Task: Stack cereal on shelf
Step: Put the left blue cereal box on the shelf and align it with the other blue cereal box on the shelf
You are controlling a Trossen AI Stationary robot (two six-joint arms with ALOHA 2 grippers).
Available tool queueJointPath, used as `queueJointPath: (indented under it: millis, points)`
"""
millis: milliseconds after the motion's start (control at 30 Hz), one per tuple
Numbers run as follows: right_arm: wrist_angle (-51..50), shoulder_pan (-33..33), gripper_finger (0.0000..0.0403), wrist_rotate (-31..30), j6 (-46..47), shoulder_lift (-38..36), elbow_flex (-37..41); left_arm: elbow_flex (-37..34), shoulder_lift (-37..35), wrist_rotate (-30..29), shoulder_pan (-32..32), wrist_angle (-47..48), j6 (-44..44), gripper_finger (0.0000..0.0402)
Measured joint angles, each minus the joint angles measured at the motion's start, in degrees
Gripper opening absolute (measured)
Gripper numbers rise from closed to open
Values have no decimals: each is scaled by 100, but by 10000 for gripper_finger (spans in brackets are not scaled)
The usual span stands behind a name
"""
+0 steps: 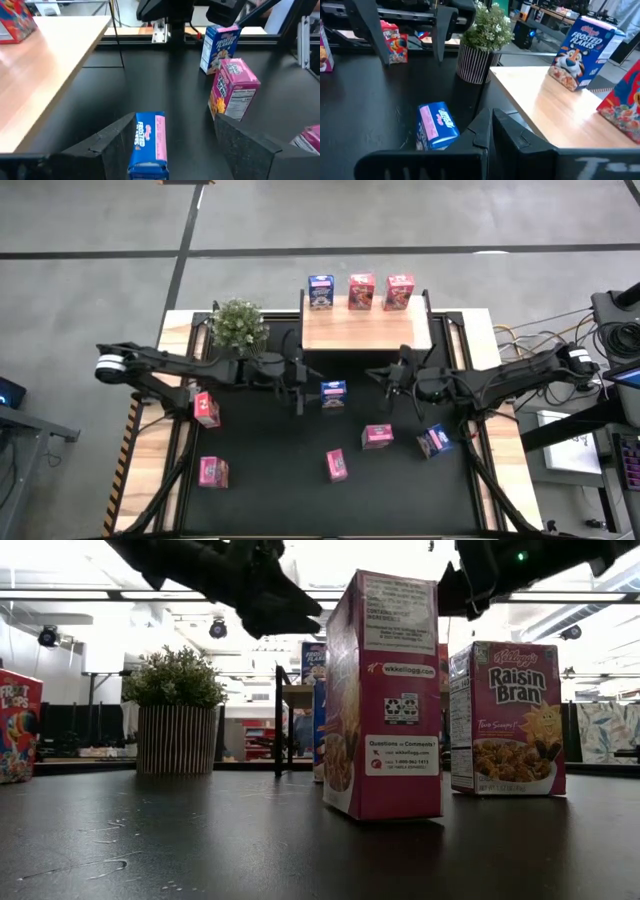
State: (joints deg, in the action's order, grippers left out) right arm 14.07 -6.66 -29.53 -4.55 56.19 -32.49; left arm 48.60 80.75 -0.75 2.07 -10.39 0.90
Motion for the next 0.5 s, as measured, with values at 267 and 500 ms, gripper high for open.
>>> queueJointPath:
  millis: [267,500]
  points:
    - [156,-11,9,5,296,5,323,625,877,-13,26,629,354,297]
    - [159,-24,9,3,458,23,407,843,1389,-29,153,693,440,300]
